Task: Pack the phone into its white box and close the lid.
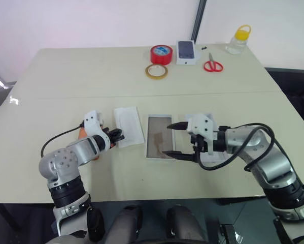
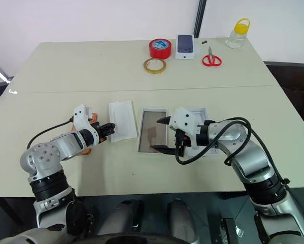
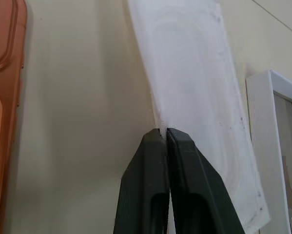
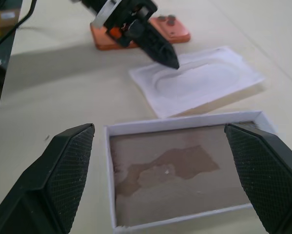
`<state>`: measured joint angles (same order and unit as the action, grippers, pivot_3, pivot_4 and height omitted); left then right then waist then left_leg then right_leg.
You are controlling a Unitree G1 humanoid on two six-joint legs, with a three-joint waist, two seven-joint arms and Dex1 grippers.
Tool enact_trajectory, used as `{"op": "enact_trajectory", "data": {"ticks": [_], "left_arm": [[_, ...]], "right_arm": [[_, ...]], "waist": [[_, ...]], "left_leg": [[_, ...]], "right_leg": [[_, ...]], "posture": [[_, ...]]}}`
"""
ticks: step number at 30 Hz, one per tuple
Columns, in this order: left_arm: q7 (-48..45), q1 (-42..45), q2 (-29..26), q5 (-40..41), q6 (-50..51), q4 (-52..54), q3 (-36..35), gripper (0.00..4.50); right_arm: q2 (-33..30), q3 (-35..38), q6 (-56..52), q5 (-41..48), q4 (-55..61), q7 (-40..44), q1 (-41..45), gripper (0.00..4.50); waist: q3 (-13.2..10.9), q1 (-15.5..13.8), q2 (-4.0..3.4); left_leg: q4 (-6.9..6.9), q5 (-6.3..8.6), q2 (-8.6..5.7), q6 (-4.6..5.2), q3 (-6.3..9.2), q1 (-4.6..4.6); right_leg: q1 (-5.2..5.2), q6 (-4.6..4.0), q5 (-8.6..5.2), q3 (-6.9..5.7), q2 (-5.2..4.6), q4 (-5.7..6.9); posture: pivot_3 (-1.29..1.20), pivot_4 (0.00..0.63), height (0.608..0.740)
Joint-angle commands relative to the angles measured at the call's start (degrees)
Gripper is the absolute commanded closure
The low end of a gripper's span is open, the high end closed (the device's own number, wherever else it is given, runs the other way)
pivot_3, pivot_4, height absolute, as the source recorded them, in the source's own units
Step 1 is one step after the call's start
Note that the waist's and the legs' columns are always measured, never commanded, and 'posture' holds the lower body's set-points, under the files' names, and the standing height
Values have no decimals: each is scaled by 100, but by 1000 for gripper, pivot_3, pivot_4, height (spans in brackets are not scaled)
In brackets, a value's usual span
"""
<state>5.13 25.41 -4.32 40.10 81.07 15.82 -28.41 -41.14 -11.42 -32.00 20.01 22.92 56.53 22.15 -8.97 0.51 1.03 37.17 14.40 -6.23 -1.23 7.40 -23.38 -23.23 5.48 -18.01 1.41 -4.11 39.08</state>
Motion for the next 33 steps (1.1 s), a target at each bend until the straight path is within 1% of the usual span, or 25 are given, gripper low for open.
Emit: {"op": "enact_trajectory", "data": {"ticks": [1, 4, 7, 10, 13, 15, 19, 20, 24, 28, 33], "left_arm": [[58, 98, 46, 1, -43, -6, -246, 4466], [79, 236, 163, 180, -114, 1, -606, 4466], [46, 374, 160, 322, -137, 32, -870, 4466], [40, 469, 92, 408, -119, 45, -1061, 4466], [39, 486, 26, 444, -82, 69, -1105, 4500], [41, 487, -6, 479, -59, 94, -1125, 4500], [17, 465, -94, 532, -97, 128, -1160, 4500], [28, 476, -106, 556, -114, 126, -1181, 4500], [32, 537, -155, 630, -168, 76, -1248, 4500], [-8, 654, -266, 709, -189, 9, -1244, 4500], [55, 767, -302, 810, -144, 31, -1238, 4500]], "right_arm": [[-243, -270, -39, -149, 349, 214, 14, 0], [-291, -659, -182, -333, 422, 230, 40, 0], [-164, -1073, -120, -662, 285, 149, 83, 0], [87, -1415, -151, -1071, -115, -80, 264, 0], [242, -1633, -82, -1447, -430, -217, 429, 869], [311, -1703, -38, -1539, -507, -199, 489, 1891], [602, -1823, -107, -1750, -639, -322, 656, 4077], [656, -1852, -36, -1803, -662, -307, 695, 4456], [898, -1960, 245, -1976, -873, -264, 926, 4456], [1481, -2191, 726, -2099, -1529, -149, 1410, 4456], [1913, -2350, 1276, -2333, -2240, -63, 1728, 4456]], "waist": [[0, 11, 0], [-2, 14, 4], [-3, 11, 5], [-2, 12, 7], [-2, 8, 8], [-2, 5, 9], [-2, 23, 10], [-2, 22, 10], [-1, 33, 12], [-1, 51, 13], [0, 25, 14]], "left_leg": [[0, 0, 1, 0, 0, 0], [-1, 0, 3, 0, 0, 0], [0, 0, 2, -1, 0, 0], [0, -1, 2, -2, 1, 0], [0, -1, 2, -3, 1, -1], [0, -1, 1, -3, 1, -1], [-1, -2, 2, -4, 2, -1], [-1, -2, 2, -5, 3, -1], [0, -3, 1, -5, 3, -1], [-3, -4, 3, -8, 4, -1], [-1, -4, 1, -9, 4, -1]], "right_leg": [[0, 0, 0, 0, 1, 0], [-1, 0, 0, 0, 1, 0], [-1, 0, 0, -1, 1, 0], [-2, 0, 0, -1, 1, 0], [-4, 0, 0, -1, 1, 1], [-4, 0, 0, -1, 1, 1], [-5, 0, 0, 0, 2, 1], [-6, 0, 0, -1, 2, 2], [-6, 0, 0, -1, 2, 2], [-9, -1, 0, -1, 5, 4], [-7, 0, 1, -2, 3, 3]], "posture": [[0, 150, 740], [0, 150, 740], [0, 150, 740], [0, 150, 740], [0, 150, 740], [0, 150, 740], [0, 150, 740], [0, 150, 740], [0, 150, 740], [0, 150, 740], [0, 150, 740]]}}
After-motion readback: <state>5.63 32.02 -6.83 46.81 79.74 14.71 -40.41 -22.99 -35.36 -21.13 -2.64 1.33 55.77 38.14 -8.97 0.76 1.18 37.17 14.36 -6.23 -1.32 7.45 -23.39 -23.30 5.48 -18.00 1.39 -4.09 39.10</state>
